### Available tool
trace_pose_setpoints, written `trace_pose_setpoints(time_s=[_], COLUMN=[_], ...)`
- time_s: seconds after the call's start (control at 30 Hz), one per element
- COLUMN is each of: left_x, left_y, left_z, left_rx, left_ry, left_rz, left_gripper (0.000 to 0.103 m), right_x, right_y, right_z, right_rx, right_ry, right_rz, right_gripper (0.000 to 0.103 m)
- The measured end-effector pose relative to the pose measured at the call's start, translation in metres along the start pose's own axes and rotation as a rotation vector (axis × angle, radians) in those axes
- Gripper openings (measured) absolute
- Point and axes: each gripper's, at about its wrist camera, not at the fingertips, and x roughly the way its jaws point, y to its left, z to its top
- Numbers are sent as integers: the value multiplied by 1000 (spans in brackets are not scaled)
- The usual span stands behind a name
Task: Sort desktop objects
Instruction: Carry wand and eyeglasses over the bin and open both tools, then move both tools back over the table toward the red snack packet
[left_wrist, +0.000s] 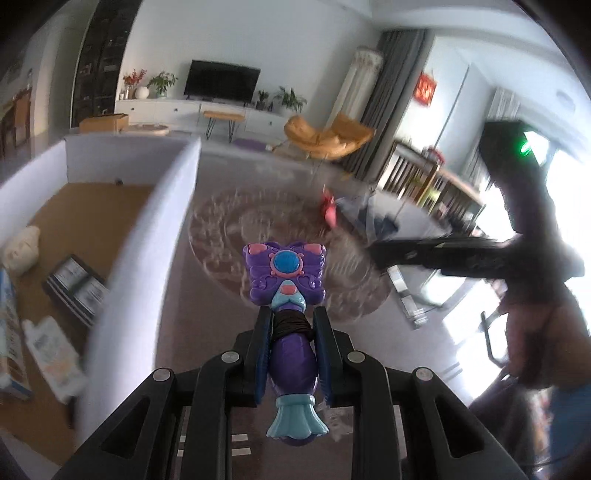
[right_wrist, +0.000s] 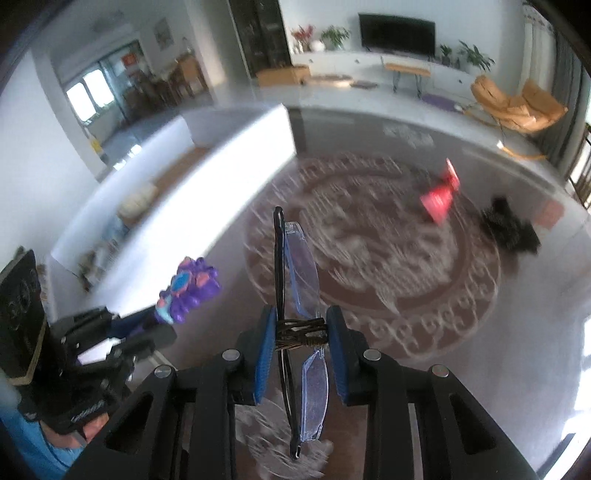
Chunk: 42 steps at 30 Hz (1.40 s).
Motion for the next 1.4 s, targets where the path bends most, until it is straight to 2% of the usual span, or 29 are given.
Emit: trace_pose_setpoints(time_s=[0.07,0.17,0.27,0.33,0.43,0.53,0.6,0.63,0.67,0.7,0.73,0.77,0.83,0.9,0.97,1.03,1.07,1.13,1.17,1.27,1.4], left_x=[-27,-62,-89,-100,-104,-93,-86,-83,-81,-80,-83,-85,-85,-86,-95,-105,-109,-114,-115,-106,-77], left_y=[11,38,79,112,161,201,220,224,227,228,227,225,221,221,215,204,196,176,168,127,53], left_z=[15,31,41,43,41,33,24,21,18,16,15,15,16,15,14,18,21,26,28,38,46], left_rx=[-19,-45,-96,-128,-202,-276,-328,-342,-353,-356,-350,-342,-332,-335,-338,-337,-334,-315,-302,-223,-56], left_ry=[-48,-107,-131,-136,-93,27,102,122,136,140,126,113,108,79,14,-54,-89,-158,-175,-196,-162], left_rz=[1,50,133,233,369,482,550,560,569,585,600,604,622,642,638,614,593,524,494,374,228], left_gripper=[22,22,22,22,22,22,32,56,89,100,103,103,103,103,103,103,103,103,103,103,103], right_x=[-3,-5,1,10,41,84,106,118,126,135,136,135,128,112,89,72,63,51,50,65,60], right_y=[20,59,104,133,174,201,206,208,208,207,205,201,190,173,149,126,111,72,55,-22,-102], right_z=[16,43,72,86,100,100,92,87,83,77,73,69,68,66,63,56,48,24,13,-38,-97], right_rx=[-10,-40,-74,-96,-132,-122,-88,-64,-52,-42,-40,-39,-38,-24,-7,3,5,11,20,119,305], right_ry=[-33,-80,-111,-115,-90,-24,12,38,59,77,72,54,20,-53,-146,-220,-263,-316,-312,-186,-101], right_rz=[52,140,233,283,331,350,364,367,364,350,344,341,326,294,251,186,134,4,-49,-237,-381], right_gripper=[29,29,29,29,29,29,33,35,53,78,86,88,88,88,90,99,103,103,103,103,103])
